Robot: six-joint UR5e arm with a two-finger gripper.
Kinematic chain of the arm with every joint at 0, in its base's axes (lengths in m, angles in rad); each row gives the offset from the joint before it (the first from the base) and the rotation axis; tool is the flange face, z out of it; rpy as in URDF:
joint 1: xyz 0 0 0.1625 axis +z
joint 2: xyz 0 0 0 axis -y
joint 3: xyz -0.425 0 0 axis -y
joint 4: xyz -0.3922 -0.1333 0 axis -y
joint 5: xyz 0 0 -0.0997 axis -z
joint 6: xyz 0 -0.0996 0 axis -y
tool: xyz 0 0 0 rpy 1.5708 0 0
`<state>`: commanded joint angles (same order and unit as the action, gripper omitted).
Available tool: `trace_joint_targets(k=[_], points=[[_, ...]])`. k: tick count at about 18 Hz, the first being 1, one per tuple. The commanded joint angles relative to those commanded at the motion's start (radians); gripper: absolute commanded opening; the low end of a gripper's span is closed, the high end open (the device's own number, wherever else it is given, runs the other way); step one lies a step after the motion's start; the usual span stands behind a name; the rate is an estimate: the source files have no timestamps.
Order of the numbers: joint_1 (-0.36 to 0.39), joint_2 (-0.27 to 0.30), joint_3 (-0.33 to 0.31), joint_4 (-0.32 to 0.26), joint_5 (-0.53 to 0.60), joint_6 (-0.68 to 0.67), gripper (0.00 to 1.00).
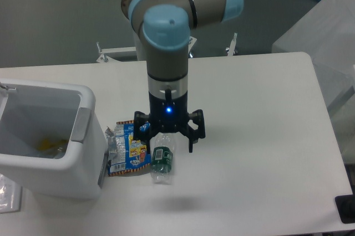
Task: Place the trash in the trash can
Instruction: 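Move the open gripper over the clear bottle with green label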
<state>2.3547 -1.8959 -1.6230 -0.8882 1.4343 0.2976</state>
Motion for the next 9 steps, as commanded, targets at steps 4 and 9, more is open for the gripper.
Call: trace_joint_targets(k=[4,9], points=[[-0.005,-0.09,0.012,0.003,-0.043,0.018,1.0],[-0.006,-0.115,0.0,0.003,-0.034,0.034,1.0]])
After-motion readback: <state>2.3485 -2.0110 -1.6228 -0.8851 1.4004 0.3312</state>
